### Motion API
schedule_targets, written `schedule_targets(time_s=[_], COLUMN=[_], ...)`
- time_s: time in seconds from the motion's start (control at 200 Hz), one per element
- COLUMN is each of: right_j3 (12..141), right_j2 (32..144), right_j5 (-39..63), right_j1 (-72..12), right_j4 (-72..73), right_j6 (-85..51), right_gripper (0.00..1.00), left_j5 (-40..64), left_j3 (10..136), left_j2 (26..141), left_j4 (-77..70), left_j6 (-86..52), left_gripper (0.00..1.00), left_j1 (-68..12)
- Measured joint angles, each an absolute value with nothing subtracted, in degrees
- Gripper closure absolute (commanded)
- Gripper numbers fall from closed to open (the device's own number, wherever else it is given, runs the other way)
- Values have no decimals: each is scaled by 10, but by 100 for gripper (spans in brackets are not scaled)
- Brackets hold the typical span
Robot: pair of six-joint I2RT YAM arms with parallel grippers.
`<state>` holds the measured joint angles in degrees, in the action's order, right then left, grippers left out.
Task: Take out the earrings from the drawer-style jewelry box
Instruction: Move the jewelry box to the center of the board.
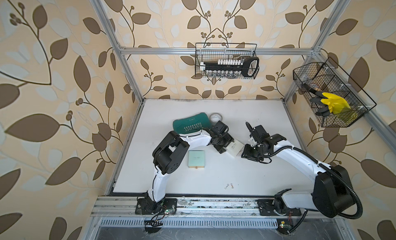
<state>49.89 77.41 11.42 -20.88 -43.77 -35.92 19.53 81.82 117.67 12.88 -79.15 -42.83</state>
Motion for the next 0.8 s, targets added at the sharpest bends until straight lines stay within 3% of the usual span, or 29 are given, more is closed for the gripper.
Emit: schedule_targets(time_s=[0.465,0.8], right_j3=[467,457], right_j2=[768,777], right_j5=[74,75], right_j1=[-180,-136], right_j4=[-389,-329], right_j6=[-344,-324], right_gripper=[72,76], left_j5=[216,221], left_j3=[915,940], left_j2=[1246,1261], left_j4=[160,170], left_j6=[-667,-597], left_gripper=[53,57], left_j1=[-428,-428])
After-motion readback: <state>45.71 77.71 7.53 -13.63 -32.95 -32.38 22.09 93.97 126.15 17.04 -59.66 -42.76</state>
